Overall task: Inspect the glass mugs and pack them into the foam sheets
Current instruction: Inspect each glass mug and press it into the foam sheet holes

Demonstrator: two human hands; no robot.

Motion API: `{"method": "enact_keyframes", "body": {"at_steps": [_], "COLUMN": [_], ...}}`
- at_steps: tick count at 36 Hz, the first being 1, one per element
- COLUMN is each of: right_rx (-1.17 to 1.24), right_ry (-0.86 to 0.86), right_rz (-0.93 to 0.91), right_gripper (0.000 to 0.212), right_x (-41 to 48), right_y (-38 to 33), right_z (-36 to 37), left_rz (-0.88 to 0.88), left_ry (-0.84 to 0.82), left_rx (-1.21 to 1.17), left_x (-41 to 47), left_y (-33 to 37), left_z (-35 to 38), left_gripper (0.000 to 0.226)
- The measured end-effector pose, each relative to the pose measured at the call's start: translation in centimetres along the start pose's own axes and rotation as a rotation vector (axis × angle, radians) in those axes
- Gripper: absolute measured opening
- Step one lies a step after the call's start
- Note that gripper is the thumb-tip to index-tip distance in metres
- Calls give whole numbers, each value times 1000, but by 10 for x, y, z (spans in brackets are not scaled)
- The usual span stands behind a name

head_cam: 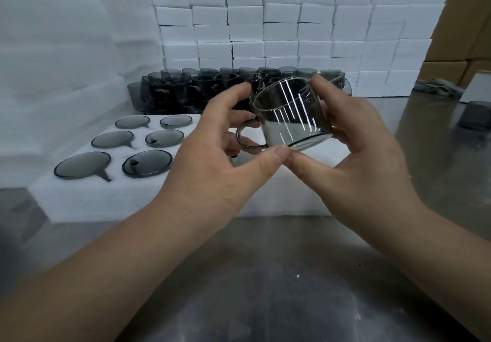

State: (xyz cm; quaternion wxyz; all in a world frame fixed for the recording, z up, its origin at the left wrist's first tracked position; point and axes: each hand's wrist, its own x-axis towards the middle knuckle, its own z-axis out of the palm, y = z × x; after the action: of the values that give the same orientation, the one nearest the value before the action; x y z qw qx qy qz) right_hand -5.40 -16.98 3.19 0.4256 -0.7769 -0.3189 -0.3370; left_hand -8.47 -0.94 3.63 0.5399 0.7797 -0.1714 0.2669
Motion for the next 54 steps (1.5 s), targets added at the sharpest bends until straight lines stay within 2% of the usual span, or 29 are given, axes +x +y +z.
{"method": "enact_keyframes", "body": {"at_steps": [7,11,17,22,27,35,41,45,48,51,54], "right_rx": [-50,0,65,86,93,97,120,162,306,418,582], "right_ry": [-32,-34,-69,-92,-105,-112,-104,-104,-74,0,-25], "right_rz": [-25,12,14,25,30,-16,-11,33,124,264,434], "right_gripper": [73,77,77,75,74,73,71,62,48,34,18], "right_x": [1,2,0,1,1,0,0,0,0,4,13], "right_y": [-3,-3,-3,-5,-5,-5,-4,-3,-4,-1,5], "right_z": [-1,-1,1,1,1,1,1,1,0,0,1], "left_rz": [-10,-43,-32,-52,-41,-83,-86,-66,-96,-64,-9], "left_ry": [-10,2,25,78,105,150,119,129,137,141,129], "left_rx": [113,89,7,67,107,51,90,122,61,63,74], "left_x": [0,1,2,3,4,5,5,6,6,5,4], "left_y": [-1,-2,0,0,0,-5,-3,2,3,4,5], "left_z": [0,1,1,-1,-3,-2,-3,-4,-3,-2,-2], "left_gripper": [63,56,31,43,37,57,57,37,22,25,35]}}
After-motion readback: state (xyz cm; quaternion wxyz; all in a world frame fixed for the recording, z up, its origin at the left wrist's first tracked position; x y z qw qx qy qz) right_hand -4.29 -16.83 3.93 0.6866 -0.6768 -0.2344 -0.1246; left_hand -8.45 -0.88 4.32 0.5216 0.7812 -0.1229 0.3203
